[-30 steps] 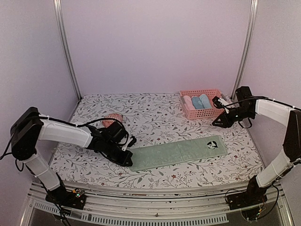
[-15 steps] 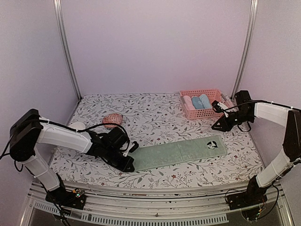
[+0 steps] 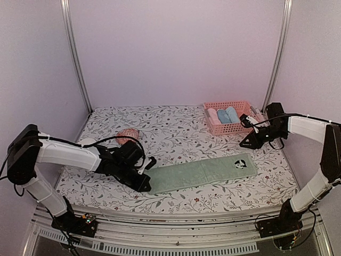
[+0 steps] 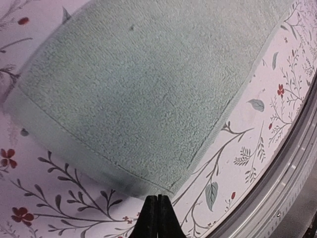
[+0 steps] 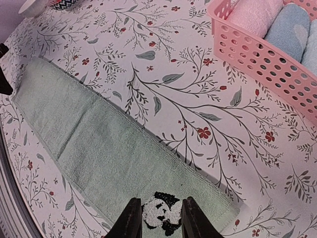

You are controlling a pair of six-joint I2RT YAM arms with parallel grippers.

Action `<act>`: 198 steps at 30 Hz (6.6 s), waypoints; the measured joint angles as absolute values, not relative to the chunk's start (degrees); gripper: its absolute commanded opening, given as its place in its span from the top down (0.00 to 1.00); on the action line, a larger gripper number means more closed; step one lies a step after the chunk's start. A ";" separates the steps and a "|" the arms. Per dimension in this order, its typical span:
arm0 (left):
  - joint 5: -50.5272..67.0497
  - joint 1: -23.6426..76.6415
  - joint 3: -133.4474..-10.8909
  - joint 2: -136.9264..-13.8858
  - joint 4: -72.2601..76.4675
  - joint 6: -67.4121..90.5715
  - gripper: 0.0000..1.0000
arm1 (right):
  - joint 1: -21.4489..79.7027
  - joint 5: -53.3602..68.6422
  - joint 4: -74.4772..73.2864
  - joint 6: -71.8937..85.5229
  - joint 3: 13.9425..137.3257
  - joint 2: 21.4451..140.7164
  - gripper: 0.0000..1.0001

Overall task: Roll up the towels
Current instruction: Smooth out the towel at the center of the board, then move the towel to the center of the board, then pick up the towel from the center of the board, then fold the towel at the center of the board.

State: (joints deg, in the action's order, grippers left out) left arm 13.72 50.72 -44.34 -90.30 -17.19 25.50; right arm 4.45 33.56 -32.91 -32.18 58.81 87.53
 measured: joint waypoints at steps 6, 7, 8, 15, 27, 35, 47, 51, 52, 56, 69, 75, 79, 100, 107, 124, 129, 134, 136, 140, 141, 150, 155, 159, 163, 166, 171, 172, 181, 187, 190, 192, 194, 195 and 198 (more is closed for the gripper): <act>11.51 45.21 -48.03 -89.60 -19.11 24.45 0.97 | 4.45 33.56 -32.91 -32.25 58.81 88.27 0.71; 11.35 44.27 -48.53 -89.65 -19.00 24.43 0.97 | 4.45 33.56 -32.91 -32.27 58.81 88.44 0.70; 11.29 43.18 -49.17 -89.80 -18.74 24.43 0.98 | 4.45 33.56 -32.93 -32.34 58.81 88.62 0.70; 11.53 40.97 -52.82 -95.02 -16.53 24.34 1.00 | 4.45 33.56 -32.93 -32.40 58.81 88.71 0.70; 8.78 40.82 -52.64 -100.16 -16.99 24.18 1.00 | 4.45 33.54 -32.95 -32.45 58.81 89.78 0.70; 6.66 40.80 -56.47 -98.37 -20.99 22.70 0.84 | 4.45 30.98 -32.99 -31.90 58.98 89.54 0.69; 5.04 40.82 -73.82 -90.11 -18.52 7.38 0.52 | 4.54 21.50 -40.03 -32.51 61.84 89.47 0.78; 2.20 40.80 -76.90 -89.69 -15.94 2.90 0.51 | 5.69 20.93 -42.06 -34.06 59.00 91.90 0.82; 1.67 40.75 -76.86 -89.17 -14.94 1.78 0.49 | 6.07 20.67 -42.44 -34.22 58.33 92.58 0.84; -0.16 40.38 -68.69 -82.17 -8.62 -2.04 0.44 | 7.33 19.03 -44.16 -34.79 56.47 95.57 0.87; -3.51 40.34 -62.94 -77.32 -5.39 -4.51 0.46 | 2.35 10.22 -49.54 -36.58 62.57 103.11 0.87; -3.51 40.34 -62.94 -77.32 -5.37 -4.62 0.46 | -0.23 9.13 -51.77 -36.62 69.63 105.10 0.82; -3.51 40.34 -62.94 -77.34 -5.37 -4.73 0.46 | -0.12 10.74 -52.64 -36.05 73.87 105.06 0.72; -3.42 40.32 -62.94 -79.90 -5.43 -4.75 0.46 | -0.19 5.45 -47.40 -28.73 72.31 106.85 0.64; -3.38 40.32 -63.09 -80.62 -5.48 -4.75 0.46 | -0.19 5.39 -46.26 -28.05 71.40 108.60 0.67; -2.79 40.32 -63.72 -81.67 -6.33 -4.78 0.46 | -1.76 6.07 -46.41 -26.76 71.68 109.38 0.66; -2.00 40.34 -64.12 -81.82 -6.68 -4.75 0.46 | -3.05 6.26 -46.65 -26.50 71.75 108.36 0.66; -1.78 40.32 -64.49 -81.97 -6.79 -4.75 0.46 | -3.05 6.37 -46.65 -26.44 71.48 108.51 0.66; -1.76 40.34 -64.49 -82.06 -6.81 -4.75 0.46 | -3.03 6.61 -46.63 -26.46 71.42 108.75 0.66; -1.74 40.32 -64.49 -82.13 -6.83 -4.75 0.46 | -3.03 7.18 -46.70 -26.63 71.09 109.54 0.66; -1.72 40.34 -64.49 -82.13 -6.85 -4.78 0.46 | -3.03 7.25 -46.57 -26.72 71.09 109.54 0.66; -1.69 40.32 -64.58 -82.13 -7.14 -4.78 0.46 | -3.07 6.55 -45.23 -27.03 70.63 109.65 0.93; -1.72 40.32 -64.58 -82.15 -7.25 -4.80 0.46 | -3.27 7.20 -44.93 -26.83 70.61 109.73 0.97; -1.74 40.34 -64.58 -82.15 -7.40 -4.95 0.46 | -4.69 8.95 -46.02 -26.94 71.22 109.78 0.97; -1.74 40.32 -64.58 -82.15 -7.62 -4.95 0.46 | -6.74 9.54 -48.03 -27.31 72.49 109.73 0.97; -1.72 40.32 -64.58 -82.15 -7.64 -4.97 0.46 | -9.06 9.50 -49.69 -27.97 74.13 109.25 0.97; -1.69 40.32 -64.58 -82.15 -7.68 -4.95 0.46 | -12.12 8.88 -52.21 -29.10 77.01 107.18 0.97; -1.69 40.32 -64.58 -82.15 -7.70 -4.95 0.46 | -12.29 8.93 -52.77 -29.39 77.56 106.83 0.97; -1.50 40.32 -64.77 -82.15 -7.88 -4.95 0.46 | -9.63 23.11 -58.48 -30.72 78.52 103.96 0.97; -1.30 40.32 -64.77 -82.17 -8.01 -4.97 0.46 | -3.55 35.55 -62.33 -31.33 78.24 103.88 0.97; -1.28 40.32 -64.77 -82.26 -8.01 -4.99 0.45 | -1.43 39.53 -62.89 -31.79 77.23 103.94 0.97; -1.30 40.32 -64.77 -82.35 -8.01 -4.99 0.45 | -0.27 41.78 -63.00 -32.16 76.07 104.36 0.97; -1.30 40.34 -64.77 -82.48 -8.01 -4.99 0.45 | 0.78 43.46 -62.98 -32.23 75.22 105.14 0.97; -1.30 40.32 -64.77 -82.56 -8.03 -4.99 0.45 | 1.45 44.34 -62.96 -32.25 74.89 105.67 0.97; -1.19 40.32 -64.77 -82.89 -8.01 -4.99 0.45 | 4.27 46.37 -62.61 -32.49 74.30 107.15 0.97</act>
State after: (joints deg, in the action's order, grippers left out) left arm -1.19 40.32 -64.77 -82.89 -8.01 -4.99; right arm 4.27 46.37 -62.61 -32.49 74.30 107.15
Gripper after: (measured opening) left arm 0.546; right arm 0.030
